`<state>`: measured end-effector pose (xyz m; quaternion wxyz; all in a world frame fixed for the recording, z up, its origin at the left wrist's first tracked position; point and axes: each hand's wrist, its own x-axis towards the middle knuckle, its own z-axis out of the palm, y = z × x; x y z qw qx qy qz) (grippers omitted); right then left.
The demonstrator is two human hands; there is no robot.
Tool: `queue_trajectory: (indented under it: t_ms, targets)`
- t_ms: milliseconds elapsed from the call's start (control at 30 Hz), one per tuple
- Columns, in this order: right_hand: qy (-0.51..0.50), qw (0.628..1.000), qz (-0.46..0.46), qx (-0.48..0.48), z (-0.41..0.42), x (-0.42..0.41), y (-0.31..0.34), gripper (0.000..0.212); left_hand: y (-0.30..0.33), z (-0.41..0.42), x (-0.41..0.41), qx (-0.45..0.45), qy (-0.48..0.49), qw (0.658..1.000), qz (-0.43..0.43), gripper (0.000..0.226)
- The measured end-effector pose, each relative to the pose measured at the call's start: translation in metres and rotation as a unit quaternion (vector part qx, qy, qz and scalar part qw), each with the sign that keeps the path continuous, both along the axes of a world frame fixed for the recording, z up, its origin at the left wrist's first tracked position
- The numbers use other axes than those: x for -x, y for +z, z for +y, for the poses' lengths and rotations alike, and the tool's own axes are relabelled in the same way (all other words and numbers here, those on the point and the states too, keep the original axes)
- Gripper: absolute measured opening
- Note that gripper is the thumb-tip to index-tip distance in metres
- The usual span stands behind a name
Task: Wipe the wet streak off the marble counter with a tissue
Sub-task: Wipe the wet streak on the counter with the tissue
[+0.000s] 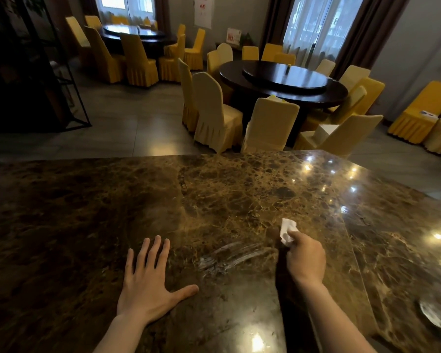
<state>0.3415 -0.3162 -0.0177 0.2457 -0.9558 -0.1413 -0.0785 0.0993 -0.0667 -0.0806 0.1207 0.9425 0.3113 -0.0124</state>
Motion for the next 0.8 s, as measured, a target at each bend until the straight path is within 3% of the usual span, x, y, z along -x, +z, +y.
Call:
queue_trajectory:
  t_ms: [133, 267, 367, 500, 633, 733, 800]
  targets:
    - [0.046, 0.996, 0.001, 0.076, 0.002, 0.016, -0.014, 0.029, -0.001, 0.001, 0.0, 0.0, -0.001, 1.0, -0.002, 0.14]
    - [0.217, 0.974, 0.0, 0.059, 0.04, 0.066, -0.022, 0.014, -0.002, 0.001, 0.001, 0.0, -0.002, 1.0, -0.004, 0.139]
    - [0.293, 0.956, 0.018, 0.009, 0.063, 0.09, -0.023, 0.022, -0.002, 0.002, 0.0, 0.0, 0.0, 1.0, 0.0, 0.141]
    - [0.133, 0.986, 0.01, -0.104, 0.043, 0.044, -0.007, 0.037, -0.001, 0.001, 0.0, 0.004, -0.001, 1.0, -0.007, 0.141]
    - [-0.01, 1.0, 0.0, 0.029, -0.007, -0.014, -0.001, 0.037, 0.001, 0.0, 0.0, 0.006, -0.001, 1.0, -0.008, 0.141]
    - [0.009, 0.997, 0.007, 0.071, -0.009, 0.001, -0.013, 0.028, 0.0, 0.0, -0.001, 0.008, 0.001, 1.0, -0.008, 0.141]
    - [0.064, 0.997, -0.011, 0.048, 0.008, 0.027, -0.018, 0.024, -0.001, 0.001, -0.001, 0.002, 0.001, 1.0, -0.002, 0.14]
